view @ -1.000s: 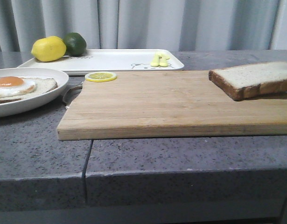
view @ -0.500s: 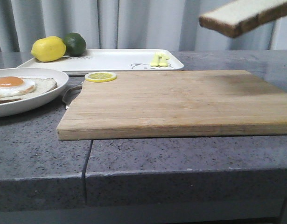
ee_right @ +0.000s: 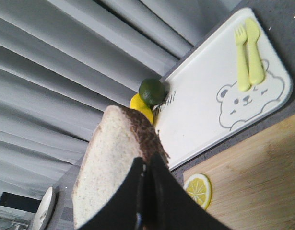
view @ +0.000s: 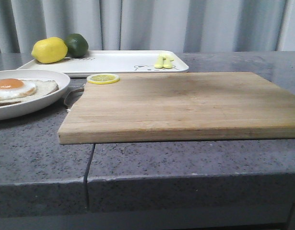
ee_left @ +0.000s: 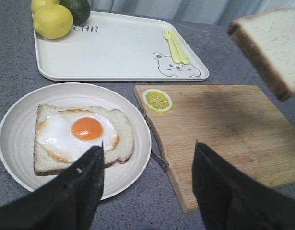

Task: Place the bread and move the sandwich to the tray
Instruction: 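Carry the bread slice with the right gripper over the egg toast plate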

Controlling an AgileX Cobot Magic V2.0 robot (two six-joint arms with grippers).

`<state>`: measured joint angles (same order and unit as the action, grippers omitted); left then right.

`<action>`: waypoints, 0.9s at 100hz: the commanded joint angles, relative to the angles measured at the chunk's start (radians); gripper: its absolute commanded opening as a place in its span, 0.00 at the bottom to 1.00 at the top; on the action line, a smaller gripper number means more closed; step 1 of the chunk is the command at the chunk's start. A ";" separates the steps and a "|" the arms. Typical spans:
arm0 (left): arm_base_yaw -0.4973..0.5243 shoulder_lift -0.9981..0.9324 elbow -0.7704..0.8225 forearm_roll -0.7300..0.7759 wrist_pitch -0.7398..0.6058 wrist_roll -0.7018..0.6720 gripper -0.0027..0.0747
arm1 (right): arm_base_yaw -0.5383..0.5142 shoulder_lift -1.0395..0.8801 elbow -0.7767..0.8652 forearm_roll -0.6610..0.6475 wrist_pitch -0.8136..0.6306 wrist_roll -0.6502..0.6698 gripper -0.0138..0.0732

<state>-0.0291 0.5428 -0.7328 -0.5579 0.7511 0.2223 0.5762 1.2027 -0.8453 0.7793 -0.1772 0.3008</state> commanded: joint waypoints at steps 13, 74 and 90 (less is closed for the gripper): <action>0.003 0.013 -0.033 -0.026 -0.059 0.004 0.53 | 0.173 0.135 -0.046 0.155 -0.298 -0.003 0.09; 0.003 0.013 -0.033 -0.026 -0.062 0.004 0.53 | 0.430 0.504 -0.282 0.338 -0.518 -0.004 0.09; 0.003 0.013 -0.033 -0.026 -0.062 0.004 0.53 | 0.445 0.552 -0.328 0.350 -0.523 -0.010 0.09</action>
<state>-0.0291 0.5428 -0.7328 -0.5579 0.7511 0.2223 1.0169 1.7865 -1.1220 1.1580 -0.6292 0.3008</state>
